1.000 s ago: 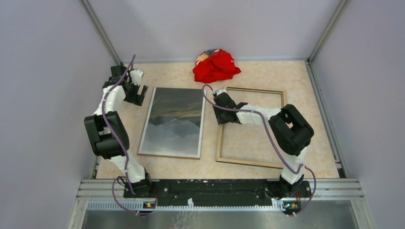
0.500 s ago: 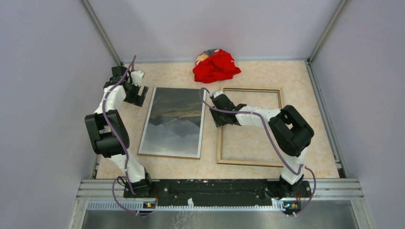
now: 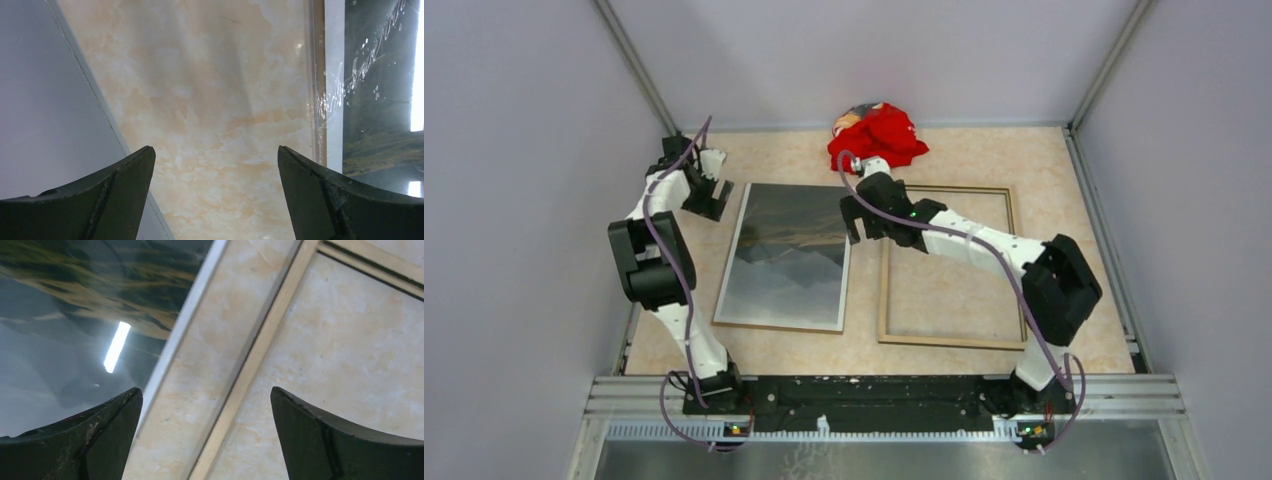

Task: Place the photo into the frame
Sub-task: Pick up the photo frame item at the center of the board.

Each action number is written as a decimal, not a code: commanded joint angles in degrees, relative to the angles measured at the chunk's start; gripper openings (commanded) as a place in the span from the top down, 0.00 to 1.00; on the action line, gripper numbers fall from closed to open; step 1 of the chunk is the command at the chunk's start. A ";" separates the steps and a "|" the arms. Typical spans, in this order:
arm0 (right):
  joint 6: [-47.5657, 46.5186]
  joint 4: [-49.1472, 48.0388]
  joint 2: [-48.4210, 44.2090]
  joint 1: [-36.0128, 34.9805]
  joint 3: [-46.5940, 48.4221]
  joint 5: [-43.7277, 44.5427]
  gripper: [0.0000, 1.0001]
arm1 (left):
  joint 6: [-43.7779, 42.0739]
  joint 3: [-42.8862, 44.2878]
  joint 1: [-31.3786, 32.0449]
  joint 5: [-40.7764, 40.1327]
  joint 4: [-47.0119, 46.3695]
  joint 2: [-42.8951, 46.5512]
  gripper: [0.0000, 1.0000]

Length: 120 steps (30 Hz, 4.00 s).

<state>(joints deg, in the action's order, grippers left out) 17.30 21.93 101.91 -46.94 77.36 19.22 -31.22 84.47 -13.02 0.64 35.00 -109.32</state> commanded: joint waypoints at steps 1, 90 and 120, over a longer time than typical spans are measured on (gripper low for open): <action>4.12 -7.02 -4.51 -0.52 3.09 -5.55 0.01 | 0.32 4.74 -0.60 -0.96 0.56 -0.93 0.02; 26.47 -11.23 14.48 3.71 12.96 -31.22 0.26 | 12.52 -19.53 10.55 -8.70 -18.35 1.92 0.08; 43.54 -40.67 8.69 8.64 -3.14 -46.40 0.73 | 11.37 -16.70 9.19 -6.18 -14.45 3.69 0.09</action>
<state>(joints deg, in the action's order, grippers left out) 66.52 -24.60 114.50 -38.09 70.22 -28.64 -20.84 66.61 -3.64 -9.65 13.80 -105.89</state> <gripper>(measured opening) 0.356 0.906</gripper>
